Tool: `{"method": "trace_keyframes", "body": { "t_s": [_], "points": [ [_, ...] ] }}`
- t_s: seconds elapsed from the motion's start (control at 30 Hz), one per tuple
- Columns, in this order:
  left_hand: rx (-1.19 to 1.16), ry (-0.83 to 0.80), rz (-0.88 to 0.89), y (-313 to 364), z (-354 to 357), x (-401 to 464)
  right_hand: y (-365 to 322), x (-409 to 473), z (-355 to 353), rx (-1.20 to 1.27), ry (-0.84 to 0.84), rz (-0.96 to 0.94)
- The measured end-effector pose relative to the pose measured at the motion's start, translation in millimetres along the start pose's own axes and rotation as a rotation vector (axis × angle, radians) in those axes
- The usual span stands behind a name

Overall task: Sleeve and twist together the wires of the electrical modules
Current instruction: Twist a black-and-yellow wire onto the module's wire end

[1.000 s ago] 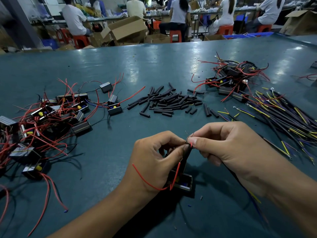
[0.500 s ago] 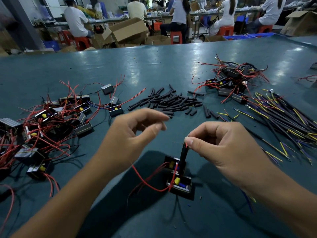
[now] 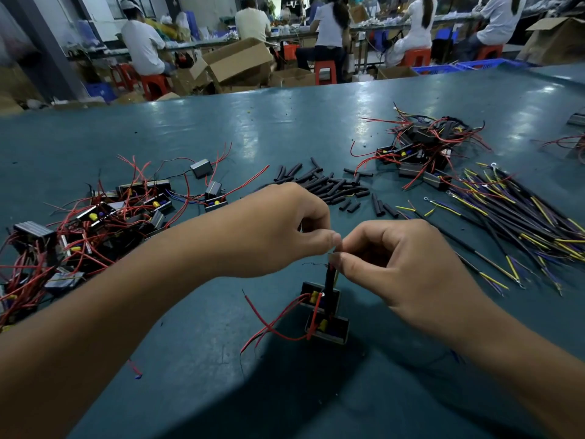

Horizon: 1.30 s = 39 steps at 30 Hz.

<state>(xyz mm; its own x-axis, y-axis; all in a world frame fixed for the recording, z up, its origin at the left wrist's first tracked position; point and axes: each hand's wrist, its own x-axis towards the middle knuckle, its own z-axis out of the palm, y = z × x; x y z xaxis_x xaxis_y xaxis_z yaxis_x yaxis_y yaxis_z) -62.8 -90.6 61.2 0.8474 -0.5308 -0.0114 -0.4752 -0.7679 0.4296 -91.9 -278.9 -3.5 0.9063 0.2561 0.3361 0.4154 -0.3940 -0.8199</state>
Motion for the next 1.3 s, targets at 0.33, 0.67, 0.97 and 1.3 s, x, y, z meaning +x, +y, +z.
{"method": "trace_keyframes", "body": {
  "t_s": [0.33,0.67,0.97,1.3],
  "points": [
    [-0.171,-0.066,-0.205,0.4,9.8,7.2,1.5,-1.4,2.8,-0.052,-0.001,-0.043],
    [0.028,0.069,0.371,-29.7,-4.0,-13.4,5.1,-0.1,-2.1,-0.115,-0.034,-0.134],
    [0.236,0.162,0.515,-28.3,2.2,-5.2,6.3,0.6,-4.1,-0.108,-0.072,-0.161],
    [-0.117,-0.036,0.226,-22.0,8.2,-8.2,2.8,-0.8,-1.2,-0.129,-0.037,-0.21]
  ]
}}
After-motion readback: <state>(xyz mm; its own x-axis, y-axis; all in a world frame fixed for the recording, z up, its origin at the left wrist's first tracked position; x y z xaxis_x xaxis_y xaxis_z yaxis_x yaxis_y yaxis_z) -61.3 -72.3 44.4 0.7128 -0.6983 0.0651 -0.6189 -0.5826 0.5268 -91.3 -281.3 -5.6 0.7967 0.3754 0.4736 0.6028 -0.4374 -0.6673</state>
